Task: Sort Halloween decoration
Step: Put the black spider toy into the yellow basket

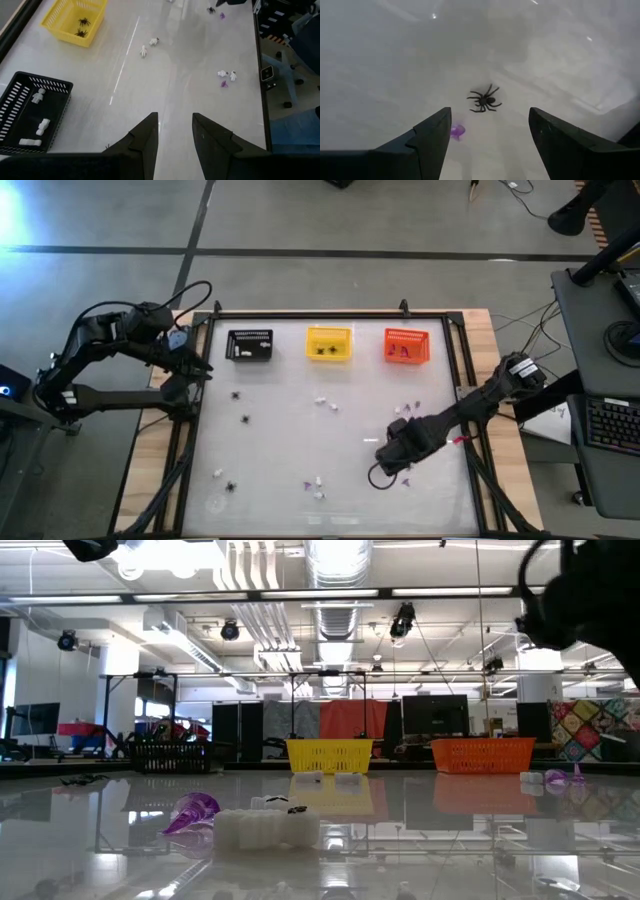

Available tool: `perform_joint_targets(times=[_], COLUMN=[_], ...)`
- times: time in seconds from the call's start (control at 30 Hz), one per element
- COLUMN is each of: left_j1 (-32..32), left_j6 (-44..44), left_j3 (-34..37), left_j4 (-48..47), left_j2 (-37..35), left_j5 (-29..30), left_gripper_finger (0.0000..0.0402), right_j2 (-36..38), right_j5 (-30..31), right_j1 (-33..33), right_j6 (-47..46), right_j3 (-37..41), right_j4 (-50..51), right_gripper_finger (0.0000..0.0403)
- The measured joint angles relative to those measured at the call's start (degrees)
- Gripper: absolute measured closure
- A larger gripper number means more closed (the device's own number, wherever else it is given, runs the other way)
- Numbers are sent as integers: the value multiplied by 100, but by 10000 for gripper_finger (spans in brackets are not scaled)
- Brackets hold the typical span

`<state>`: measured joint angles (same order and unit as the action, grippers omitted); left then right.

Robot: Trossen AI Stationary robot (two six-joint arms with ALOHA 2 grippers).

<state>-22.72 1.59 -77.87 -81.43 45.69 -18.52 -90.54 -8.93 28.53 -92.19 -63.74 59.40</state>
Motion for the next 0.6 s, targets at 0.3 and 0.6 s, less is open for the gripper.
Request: perform_joint_targets(times=[0.3,0.6], left_j1=[0,0], left_j6=[-120,-280], left_j3=[0,0], left_j4=[17,64], left_j2=[13,13], left_j5=[0,0], left_gripper_finger=[299,299], right_j2=[2,4], right_j5=[12,15], right_j1=[299,341], right_j6=[-639,-808], right_j3=[678,1160], right_j4=[-1001,-1702], right_gripper_finger=[145,145])
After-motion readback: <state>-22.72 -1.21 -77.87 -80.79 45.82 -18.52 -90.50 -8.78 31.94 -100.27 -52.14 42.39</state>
